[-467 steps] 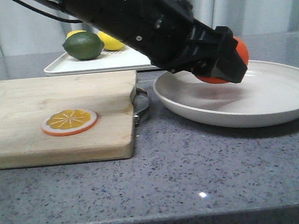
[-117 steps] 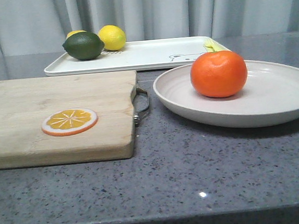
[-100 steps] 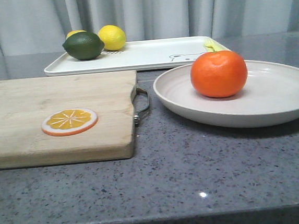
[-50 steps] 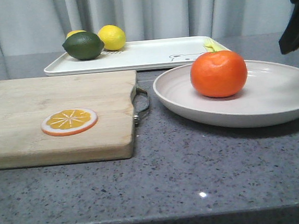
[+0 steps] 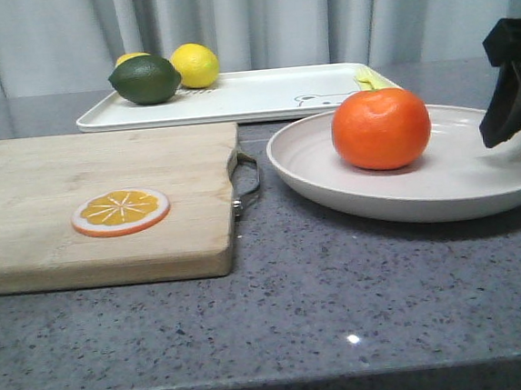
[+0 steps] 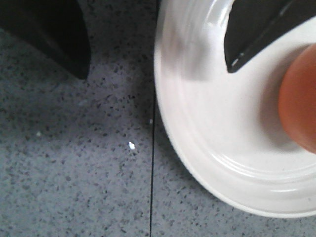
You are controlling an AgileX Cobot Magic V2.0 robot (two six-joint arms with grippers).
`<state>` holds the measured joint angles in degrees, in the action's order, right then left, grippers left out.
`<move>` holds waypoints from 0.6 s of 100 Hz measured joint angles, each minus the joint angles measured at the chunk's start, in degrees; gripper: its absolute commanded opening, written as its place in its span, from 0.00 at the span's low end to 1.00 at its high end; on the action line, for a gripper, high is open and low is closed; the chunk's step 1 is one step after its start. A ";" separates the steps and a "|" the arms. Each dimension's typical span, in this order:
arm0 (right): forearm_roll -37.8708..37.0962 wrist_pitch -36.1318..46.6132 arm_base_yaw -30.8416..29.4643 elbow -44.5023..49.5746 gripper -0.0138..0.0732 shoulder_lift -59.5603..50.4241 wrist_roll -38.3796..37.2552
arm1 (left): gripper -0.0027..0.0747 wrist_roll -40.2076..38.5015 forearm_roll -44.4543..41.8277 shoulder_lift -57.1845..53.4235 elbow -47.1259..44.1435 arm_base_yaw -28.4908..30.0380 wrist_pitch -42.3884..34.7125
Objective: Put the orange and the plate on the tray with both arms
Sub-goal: 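Move the right gripper to the plate rim farthest from the orange and grip it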
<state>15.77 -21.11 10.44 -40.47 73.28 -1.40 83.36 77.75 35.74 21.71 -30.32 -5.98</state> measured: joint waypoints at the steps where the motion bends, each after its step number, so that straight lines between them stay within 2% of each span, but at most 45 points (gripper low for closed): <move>1: 0.00 0.01 0.00 0.00 0.80 -0.01 0.00 | 0.88 0.00 0.00 0.00 0.00 0.00 0.00; 32: 0.00 -0.38 0.00 0.00 0.78 0.90 0.00 | 0.88 0.00 0.00 0.00 0.00 0.00 0.00; 60: 0.57 -0.92 0.00 -0.13 0.50 1.04 0.00 | 0.88 0.00 0.00 0.00 0.00 0.00 0.00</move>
<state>16.34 -22.03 10.44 -40.59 74.32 -1.40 83.36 77.75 35.74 21.71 -30.32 -5.98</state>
